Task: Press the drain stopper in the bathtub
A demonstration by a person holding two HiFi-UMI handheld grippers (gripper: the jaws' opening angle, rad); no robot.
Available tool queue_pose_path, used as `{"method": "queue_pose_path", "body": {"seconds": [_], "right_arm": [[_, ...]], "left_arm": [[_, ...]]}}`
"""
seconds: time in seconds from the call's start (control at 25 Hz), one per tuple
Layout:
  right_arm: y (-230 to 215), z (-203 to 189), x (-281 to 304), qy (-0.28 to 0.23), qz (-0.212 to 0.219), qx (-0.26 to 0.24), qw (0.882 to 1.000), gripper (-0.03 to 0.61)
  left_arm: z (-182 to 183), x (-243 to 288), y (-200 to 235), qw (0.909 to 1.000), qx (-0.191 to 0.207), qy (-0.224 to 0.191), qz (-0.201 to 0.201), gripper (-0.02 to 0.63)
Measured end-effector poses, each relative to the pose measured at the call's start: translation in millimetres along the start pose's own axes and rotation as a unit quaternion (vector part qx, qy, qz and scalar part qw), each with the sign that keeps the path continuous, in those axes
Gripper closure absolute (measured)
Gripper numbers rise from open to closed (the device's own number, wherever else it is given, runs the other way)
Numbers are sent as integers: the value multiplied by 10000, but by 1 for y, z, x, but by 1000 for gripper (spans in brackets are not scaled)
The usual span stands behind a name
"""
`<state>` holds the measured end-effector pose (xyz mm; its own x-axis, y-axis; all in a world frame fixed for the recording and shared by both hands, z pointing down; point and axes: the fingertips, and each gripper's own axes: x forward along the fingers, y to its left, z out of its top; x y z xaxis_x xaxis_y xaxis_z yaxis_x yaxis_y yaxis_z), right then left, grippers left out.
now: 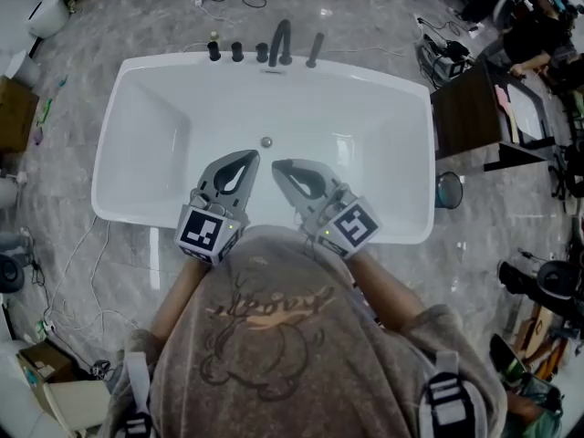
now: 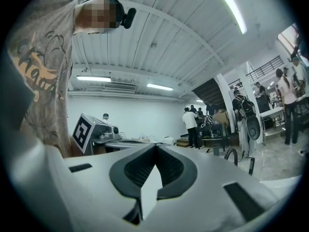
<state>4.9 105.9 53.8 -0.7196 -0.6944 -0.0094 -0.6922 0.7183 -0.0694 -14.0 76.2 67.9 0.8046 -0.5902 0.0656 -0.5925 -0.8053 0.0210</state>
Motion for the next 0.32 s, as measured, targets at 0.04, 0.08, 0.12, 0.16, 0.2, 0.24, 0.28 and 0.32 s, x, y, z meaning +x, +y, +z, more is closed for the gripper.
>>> {"method": "queue_pose_path", "body": {"seconds": [0.04,0.08,0.12,0.16,0.2,0.24,0.28,0.32], "right_arm": [[0,-1,1,-2,0,17,10000,581],[1,-2,1,7,9,30,10000,581],[2,-3,1,31,31,26,10000,581],[4,-5,0,55,60,9,10000,581],[6,-6,-1,70,82,-3,9999,581],[7,-6,-3,79,90,0,9999,581],[8,-6,-5,88,87,14,9999,581],[9,-6,-7,97,80,31,9999,581]], "left_arm": [[-1,0,0,10000,3,3,3,609],[-1,0,0,10000,-12,8,13,609],[-1,-1,0,10000,-41,16,29,609],[-1,-2,-2,10000,-73,20,47,609],[-1,-3,-4,9999,-100,13,62,609],[-1,-3,-6,9999,-117,2,75,609],[0,-4,-8,9999,-127,-8,89,609],[0,-4,-10,9999,-135,-18,103,609]]}}
